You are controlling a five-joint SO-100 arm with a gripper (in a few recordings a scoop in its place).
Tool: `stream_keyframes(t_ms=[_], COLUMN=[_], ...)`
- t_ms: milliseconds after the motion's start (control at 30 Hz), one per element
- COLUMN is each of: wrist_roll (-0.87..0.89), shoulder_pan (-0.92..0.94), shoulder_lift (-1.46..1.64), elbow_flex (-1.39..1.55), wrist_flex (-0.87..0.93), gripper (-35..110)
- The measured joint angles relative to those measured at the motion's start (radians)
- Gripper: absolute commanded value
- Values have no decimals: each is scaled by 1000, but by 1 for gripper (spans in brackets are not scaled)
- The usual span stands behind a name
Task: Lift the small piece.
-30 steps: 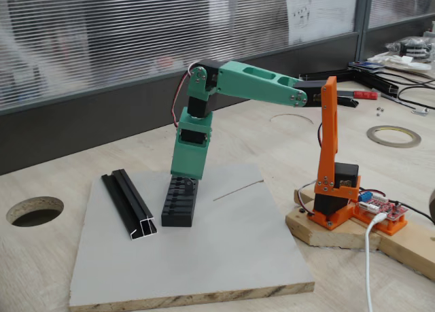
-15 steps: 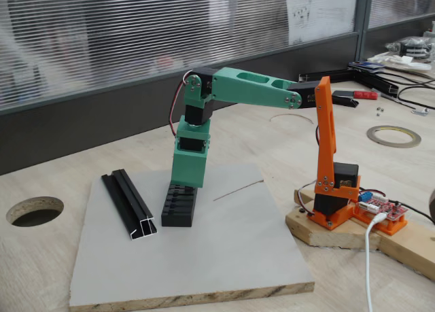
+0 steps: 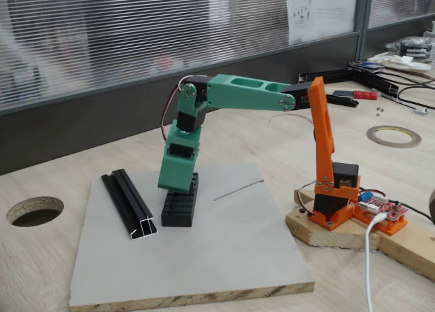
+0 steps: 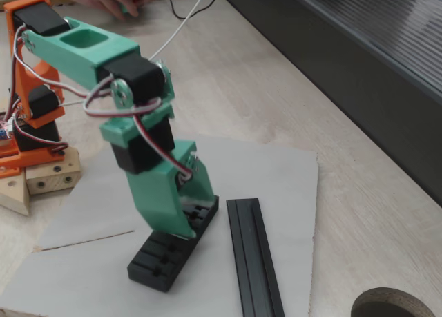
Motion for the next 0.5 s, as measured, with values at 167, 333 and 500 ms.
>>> stream_keyframes(t_ms=[167,333,500], wrist_roll=[0,0,0], shoulder_pan=[-3,0,0], shoulder_lift=[-28,-28,-28], elbow_flex=[2,2,0], wrist_flex=[-5,-5,44], gripper=[48,48,48])
